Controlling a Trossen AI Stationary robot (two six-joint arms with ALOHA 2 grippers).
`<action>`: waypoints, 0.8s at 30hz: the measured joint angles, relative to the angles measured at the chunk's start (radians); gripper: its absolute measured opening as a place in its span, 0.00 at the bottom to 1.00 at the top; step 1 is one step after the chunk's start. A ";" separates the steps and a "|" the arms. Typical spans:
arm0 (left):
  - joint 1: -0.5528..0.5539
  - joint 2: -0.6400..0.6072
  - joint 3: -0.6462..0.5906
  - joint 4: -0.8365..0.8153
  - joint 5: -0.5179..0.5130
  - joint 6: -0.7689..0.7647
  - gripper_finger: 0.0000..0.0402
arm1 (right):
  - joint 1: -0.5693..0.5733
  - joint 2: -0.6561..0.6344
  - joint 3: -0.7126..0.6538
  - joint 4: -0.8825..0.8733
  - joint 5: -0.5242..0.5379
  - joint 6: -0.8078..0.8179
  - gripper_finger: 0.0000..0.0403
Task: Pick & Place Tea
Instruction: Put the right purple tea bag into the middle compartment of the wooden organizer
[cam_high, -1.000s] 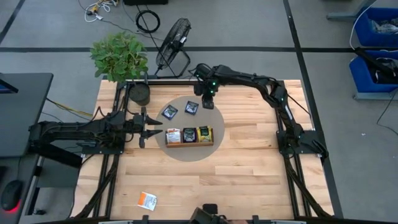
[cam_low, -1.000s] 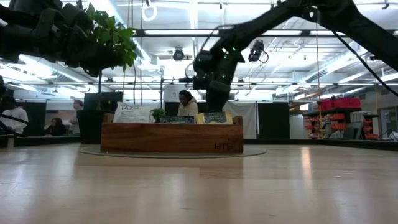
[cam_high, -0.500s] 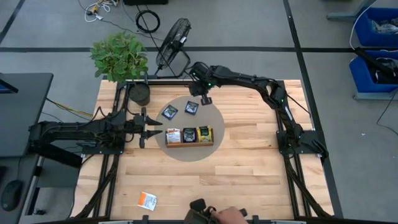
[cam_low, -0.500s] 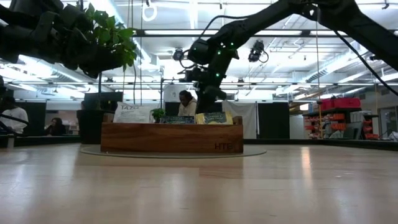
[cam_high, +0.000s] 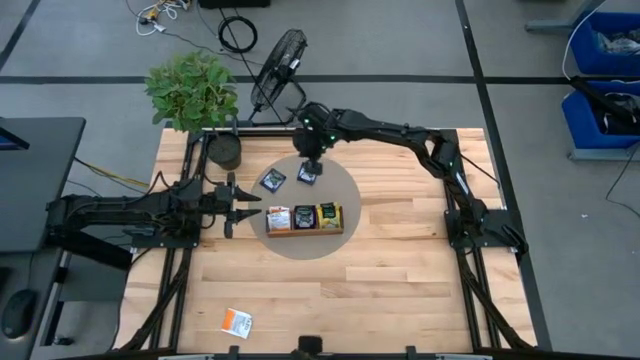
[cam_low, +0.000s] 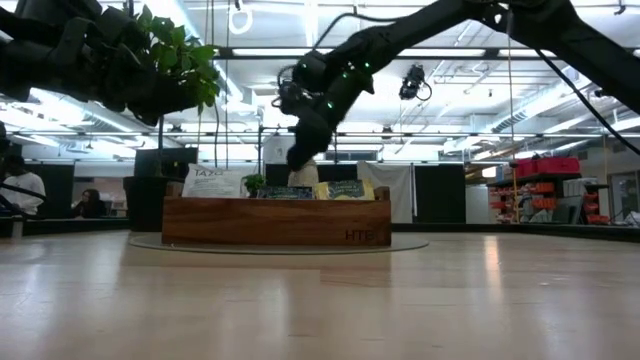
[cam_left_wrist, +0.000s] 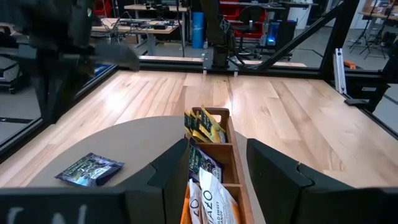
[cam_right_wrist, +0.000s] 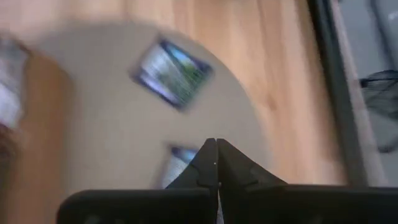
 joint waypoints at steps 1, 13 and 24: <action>0.000 0.000 0.000 0.000 0.000 0.000 0.41 | 0.009 0.000 0.005 0.017 -0.031 0.070 0.00; 0.000 0.000 0.000 0.000 -0.008 -0.022 0.41 | 0.055 0.009 -0.071 0.116 0.005 0.432 0.00; 0.000 0.000 0.000 -0.002 -0.009 -0.013 0.41 | 0.065 0.019 -0.134 0.225 0.026 0.576 0.00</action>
